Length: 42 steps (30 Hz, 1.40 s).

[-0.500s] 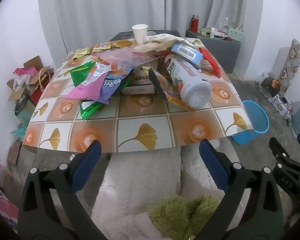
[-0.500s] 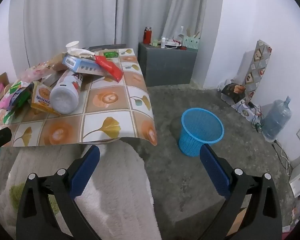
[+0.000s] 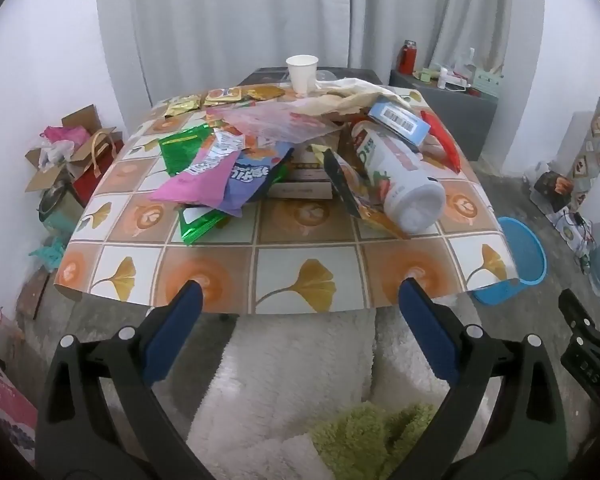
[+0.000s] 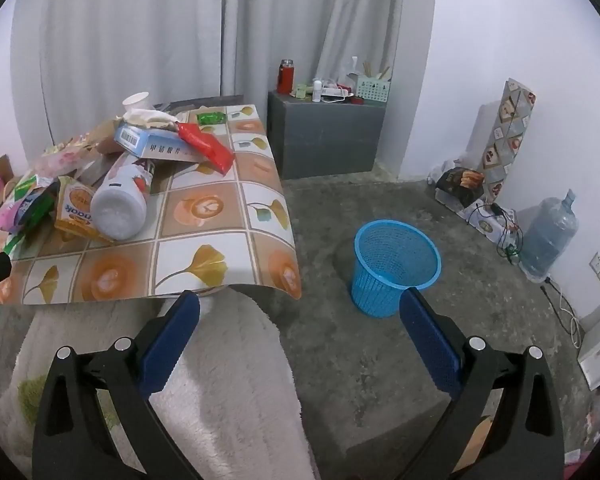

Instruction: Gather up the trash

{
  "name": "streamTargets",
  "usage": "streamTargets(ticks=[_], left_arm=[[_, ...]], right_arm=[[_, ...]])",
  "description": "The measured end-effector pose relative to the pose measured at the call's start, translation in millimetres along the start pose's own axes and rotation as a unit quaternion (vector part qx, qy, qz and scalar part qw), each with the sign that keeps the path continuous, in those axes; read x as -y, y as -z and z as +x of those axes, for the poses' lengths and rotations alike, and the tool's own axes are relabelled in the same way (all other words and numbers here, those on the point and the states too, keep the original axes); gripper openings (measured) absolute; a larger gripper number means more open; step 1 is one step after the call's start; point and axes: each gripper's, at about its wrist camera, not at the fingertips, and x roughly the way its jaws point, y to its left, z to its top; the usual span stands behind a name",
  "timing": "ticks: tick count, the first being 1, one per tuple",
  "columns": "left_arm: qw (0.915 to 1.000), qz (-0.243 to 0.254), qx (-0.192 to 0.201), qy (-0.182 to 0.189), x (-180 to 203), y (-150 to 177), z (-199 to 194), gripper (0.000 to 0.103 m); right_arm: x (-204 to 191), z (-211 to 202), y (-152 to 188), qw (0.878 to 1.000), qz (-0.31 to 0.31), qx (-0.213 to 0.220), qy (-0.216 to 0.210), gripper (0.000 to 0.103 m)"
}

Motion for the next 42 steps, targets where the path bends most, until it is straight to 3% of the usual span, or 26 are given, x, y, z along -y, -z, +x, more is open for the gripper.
streamTargets(ticks=[42], left_arm=[[1.0000, -0.006, -0.007, -0.002, -9.0, 2.2, 5.1, 0.094]], right_arm=[[0.5, 0.0, -0.6, 1.000, 0.002, 0.001, -0.003, 0.098]])
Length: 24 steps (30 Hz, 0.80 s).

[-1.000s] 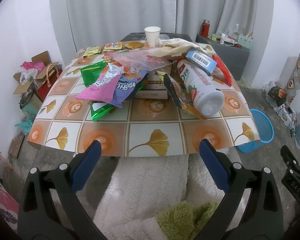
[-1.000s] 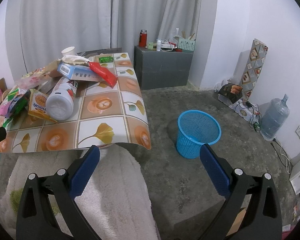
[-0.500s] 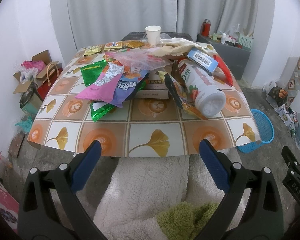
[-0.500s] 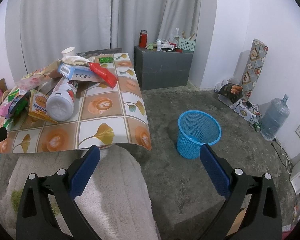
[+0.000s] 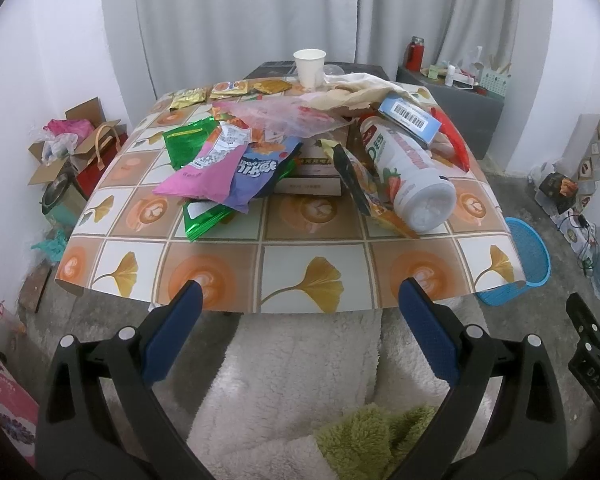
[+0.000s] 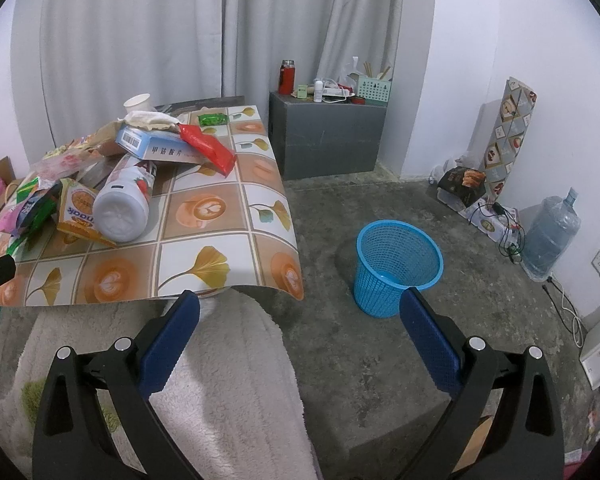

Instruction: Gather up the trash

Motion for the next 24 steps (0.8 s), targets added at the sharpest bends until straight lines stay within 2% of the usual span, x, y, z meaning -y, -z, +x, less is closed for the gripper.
streamTargets(ticks=[24], left_arm=[[1.0000, 0.000, -0.004, -0.001, -0.4, 0.3, 0.7, 0.094]], right_arm=[[-0.9, 0.2, 0.8, 1.000, 0.001, -0.001, -0.001, 0.098]])
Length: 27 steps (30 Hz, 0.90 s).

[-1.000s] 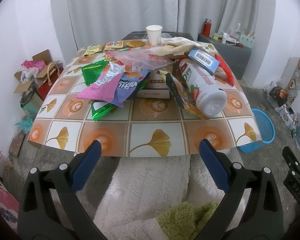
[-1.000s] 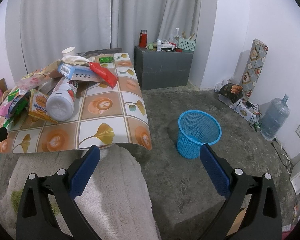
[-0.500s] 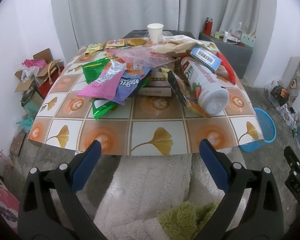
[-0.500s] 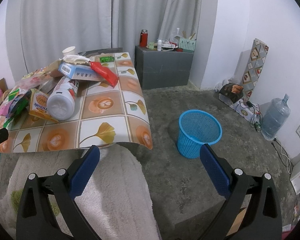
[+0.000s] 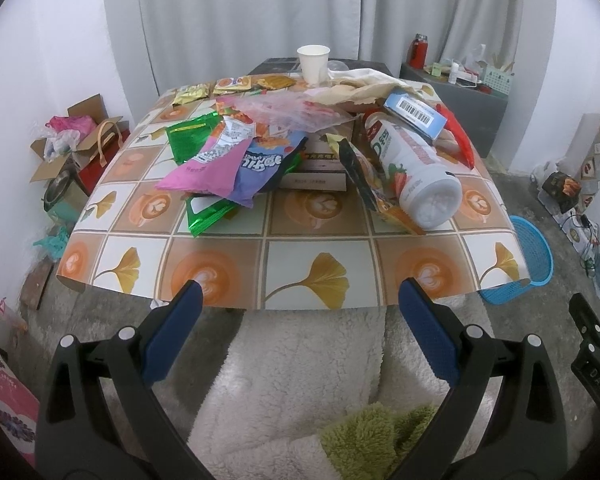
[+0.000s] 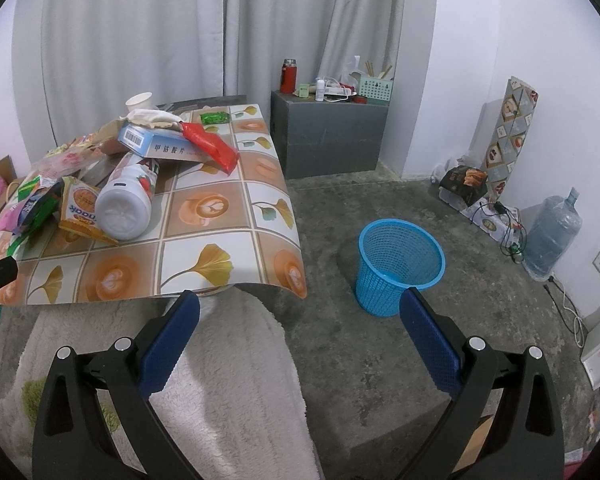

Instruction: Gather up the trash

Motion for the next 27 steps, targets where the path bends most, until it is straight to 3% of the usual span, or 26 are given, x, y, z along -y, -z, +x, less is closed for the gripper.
streamTargets(ticks=[19, 27], left_arm=[[1.0000, -0.003, -0.005, -0.001, -6.5, 6.0, 3.2, 0.094], [0.9993, 0.002, 0.029, 0.025, -12.8, -6.3, -4.4, 0.094]], right_arm=[[1.2, -0.6, -0.8, 1.000, 0.002, 0.000, -0.001, 0.098], [-7.6, -3.1, -13.2, 1.000, -0.006, 0.022, 0.001, 0.098]])
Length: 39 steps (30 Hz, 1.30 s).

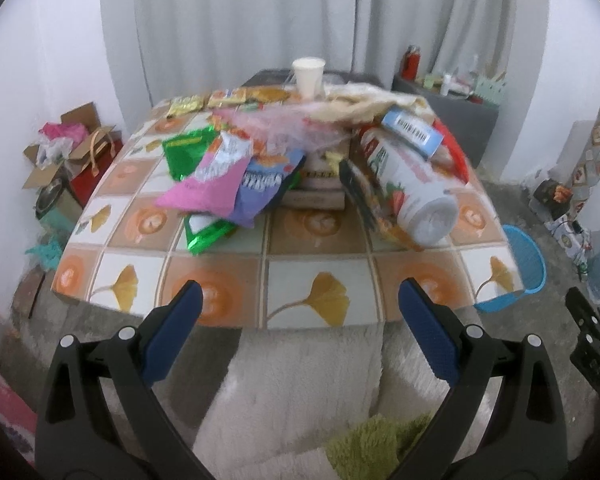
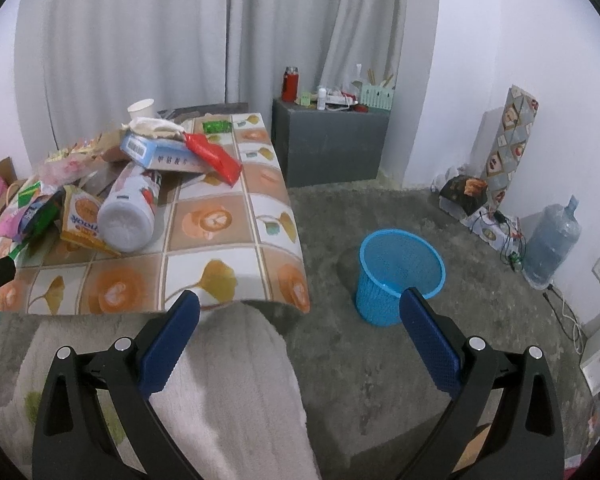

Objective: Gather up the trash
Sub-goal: 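Grasp the clear plastic bag with the left tool while the right tool grasps a yellow snack wrapper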

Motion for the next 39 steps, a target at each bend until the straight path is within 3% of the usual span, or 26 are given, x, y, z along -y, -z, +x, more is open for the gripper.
streamTargets(ticks=[9, 15, 19, 22, 24, 27, 30, 32, 34, 39], left_arm=[[0.9962, -0.011, 0.065, 0.057, -20.9, -25.6, -6.2, 0.094], [0.9845, -0.055, 0.121, 0.114, -51.0, -54.8, -5.2, 0.094], [0.9792, -0.084, 0.125, 0.136, -65.7, -78.2, 5.6, 0.094], [0.9736, -0.122, 0.099, 0.165, -79.7, -97.6, 24.2, 0.094], [0.9651, -0.161, 0.070, 0.195, -91.7, -109.3, 42.8, 0.092], [0.9465, -0.223, 0.010, 0.234, -108.8, -125.2, 79.8, 0.080], [0.9283, -0.269, -0.046, 0.252, -121.1, -130.8, 113.2, 0.074], [0.9099, -0.308, -0.084, 0.265, -129.3, -131.0, 136.5, 0.071], [0.9000, -0.328, -0.105, 0.267, -133.1, -129.3, 151.9, 0.067], [0.8981, -0.337, -0.121, 0.256, -133.5, -131.4, 173.1, 0.064]], right_arm=[[-7.4, 6.1, -21.0, 0.999, 0.000, 0.039, -0.027, 0.098], [-16.5, 14.9, -26.7, 0.995, -0.004, 0.059, -0.078, 0.098], [-20.9, 24.6, -29.3, 0.994, -0.009, 0.055, -0.098, 0.098], [-23.4, 31.8, -30.6, 0.992, -0.010, 0.052, -0.116, 0.098], [-28.5, 34.9, -32.6, 0.989, -0.015, 0.056, -0.133, 0.098], [-37.9, 35.6, -34.6, 0.985, -0.030, 0.065, -0.156, 0.097], [-53.8, 31.3, -35.0, 0.978, -0.057, 0.079, -0.185, 0.097], [-68.6, 28.1, -35.2, 0.971, -0.081, 0.088, -0.206, 0.097], [-87.9, 24.9, -33.9, 0.963, -0.116, 0.099, -0.223, 0.095], [-127.5, 21.5, -31.9, 0.946, -0.186, 0.113, -0.241, 0.092]])
